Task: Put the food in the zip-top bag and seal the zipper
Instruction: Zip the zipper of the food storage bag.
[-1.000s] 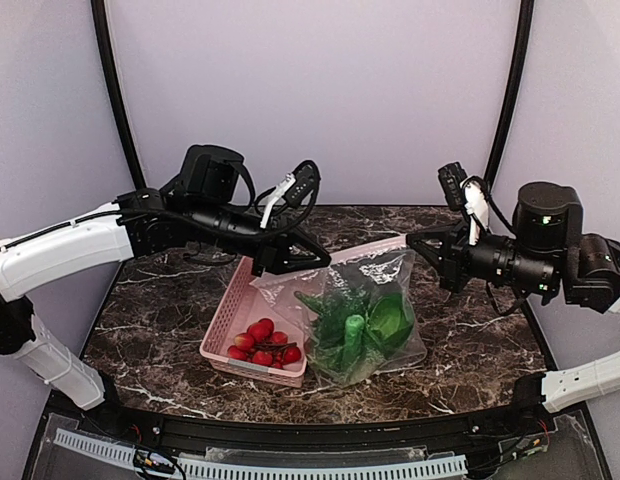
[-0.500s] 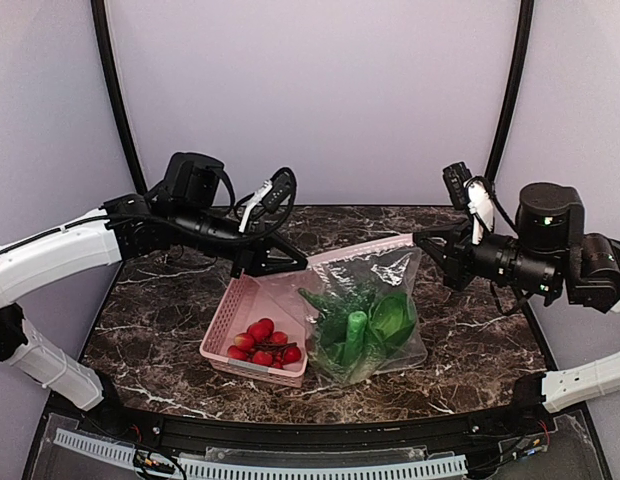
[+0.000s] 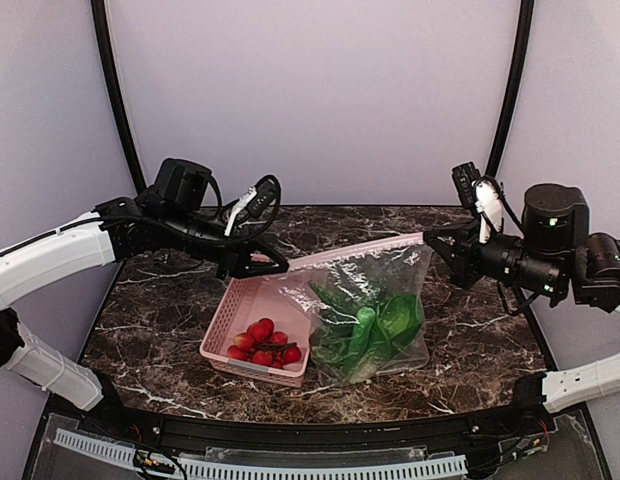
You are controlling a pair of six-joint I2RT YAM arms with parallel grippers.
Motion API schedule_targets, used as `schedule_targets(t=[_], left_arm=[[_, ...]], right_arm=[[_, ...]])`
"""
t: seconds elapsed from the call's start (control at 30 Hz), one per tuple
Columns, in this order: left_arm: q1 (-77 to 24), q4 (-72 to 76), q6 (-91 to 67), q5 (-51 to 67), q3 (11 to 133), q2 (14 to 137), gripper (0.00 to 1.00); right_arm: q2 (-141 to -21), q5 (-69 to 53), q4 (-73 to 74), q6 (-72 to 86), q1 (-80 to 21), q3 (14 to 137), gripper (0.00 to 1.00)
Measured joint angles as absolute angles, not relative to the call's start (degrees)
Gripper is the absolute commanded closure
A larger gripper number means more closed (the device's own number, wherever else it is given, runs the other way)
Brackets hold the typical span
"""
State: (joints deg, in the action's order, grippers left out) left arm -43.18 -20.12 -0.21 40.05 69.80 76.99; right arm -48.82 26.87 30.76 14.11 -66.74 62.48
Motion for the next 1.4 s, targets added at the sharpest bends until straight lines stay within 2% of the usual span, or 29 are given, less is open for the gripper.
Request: schedule_targets(t=[0.73, 0.77, 0.9, 1.03, 1.1, 1.13, 1.17, 1.23, 1.3, 1.4], left_arm=[[-40.4, -22.5, 2.4, 40.2, 68.3, 75.0, 0.99], [-40.3, -21.9, 1.8, 40.6, 68.0, 75.0, 0.99], [-39.6, -20.3, -1.9, 41.5, 66.8, 75.0, 0.99], [-38.5, -16.8, -6.9, 41.4, 66.3, 76.0, 0.99], [-38.4, -14.3, -9.3, 41.4, 66.3, 77.0, 0.89], [-38.4, -13.0, -10.4, 41.4, 66.3, 77.7, 0.76], [-38.4, -12.2, -11.1, 41.4, 66.4, 78.3, 0.68], [-38.4, -10.8, -12.9, 41.1, 67.2, 80.2, 0.38], [-38.4, -9.5, -14.0, 40.2, 67.8, 82.0, 0.25], [-38.4, -9.0, -15.4, 37.4, 67.9, 82.9, 0.16]], right_arm=[[-48.5, 28.3, 32.2, 15.2, -66.7, 62.7, 1.0], [-48.6, 28.3, 32.3, 15.2, -66.7, 62.8, 0.95], [-49.5, 30.5, 32.9, 14.9, -66.3, 63.8, 0.62], [-50.2, 32.8, 32.7, 15.0, -65.8, 65.3, 0.4], [-50.7, 33.3, 32.5, 14.7, -65.7, 65.8, 0.31], [-50.9, 33.4, 32.4, 14.7, -65.7, 65.8, 0.27], [-51.1, 33.5, 32.4, 14.8, -65.7, 65.9, 0.24], [-51.4, 33.6, 32.4, 14.7, -65.7, 65.9, 0.17], [-51.6, 33.8, 32.4, 14.4, -65.7, 66.0, 0.12], [-52.0, 34.2, 32.4, 14.4, -65.6, 66.2, 0.04]])
